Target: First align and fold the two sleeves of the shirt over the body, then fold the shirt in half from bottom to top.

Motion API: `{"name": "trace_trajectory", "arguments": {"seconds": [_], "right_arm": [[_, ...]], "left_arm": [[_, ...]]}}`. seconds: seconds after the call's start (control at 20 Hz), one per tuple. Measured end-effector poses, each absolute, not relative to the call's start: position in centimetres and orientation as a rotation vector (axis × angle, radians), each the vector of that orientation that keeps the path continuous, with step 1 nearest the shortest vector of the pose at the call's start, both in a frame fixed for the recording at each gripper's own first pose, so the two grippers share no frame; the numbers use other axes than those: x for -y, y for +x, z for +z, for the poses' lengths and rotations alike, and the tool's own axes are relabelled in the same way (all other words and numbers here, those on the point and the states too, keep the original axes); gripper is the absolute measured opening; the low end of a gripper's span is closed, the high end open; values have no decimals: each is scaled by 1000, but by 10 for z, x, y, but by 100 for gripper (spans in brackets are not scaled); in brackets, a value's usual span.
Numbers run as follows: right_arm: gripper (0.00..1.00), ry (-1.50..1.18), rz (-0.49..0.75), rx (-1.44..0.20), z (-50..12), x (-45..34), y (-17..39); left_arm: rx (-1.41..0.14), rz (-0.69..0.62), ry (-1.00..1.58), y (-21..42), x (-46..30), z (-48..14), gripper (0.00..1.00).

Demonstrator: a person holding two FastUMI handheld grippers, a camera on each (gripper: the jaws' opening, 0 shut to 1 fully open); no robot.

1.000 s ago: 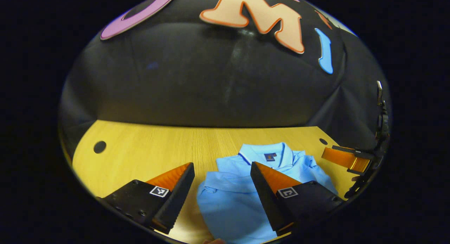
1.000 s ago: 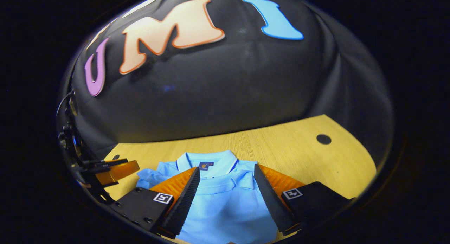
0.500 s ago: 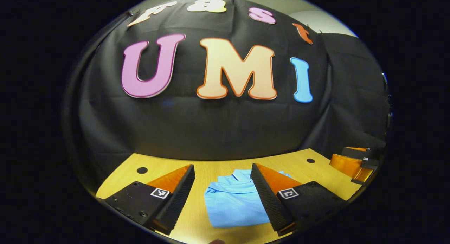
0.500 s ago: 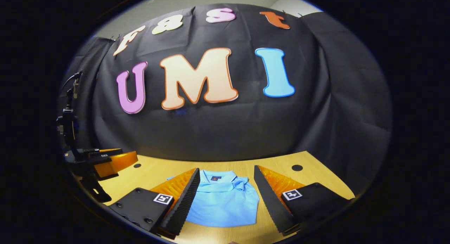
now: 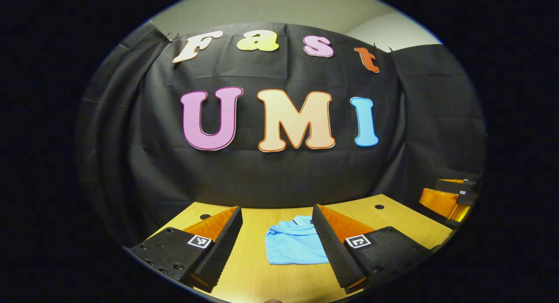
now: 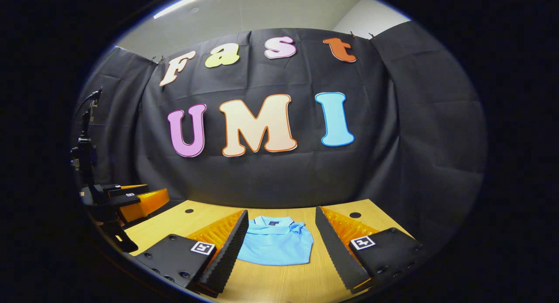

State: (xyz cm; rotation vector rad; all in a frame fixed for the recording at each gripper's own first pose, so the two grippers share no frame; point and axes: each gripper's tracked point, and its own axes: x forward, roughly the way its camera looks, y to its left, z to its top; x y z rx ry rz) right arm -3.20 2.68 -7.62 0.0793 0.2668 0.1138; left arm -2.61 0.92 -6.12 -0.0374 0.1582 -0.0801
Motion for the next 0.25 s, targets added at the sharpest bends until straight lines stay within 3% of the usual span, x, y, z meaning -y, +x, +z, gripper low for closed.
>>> {"name": "trace_trajectory", "arguments": {"seconds": [0.25], "right_arm": [[97,67,151,-255,-62,-47,-54]], "left_arm": [[-137,-90,-48,-42,-8,-42,95]]}}
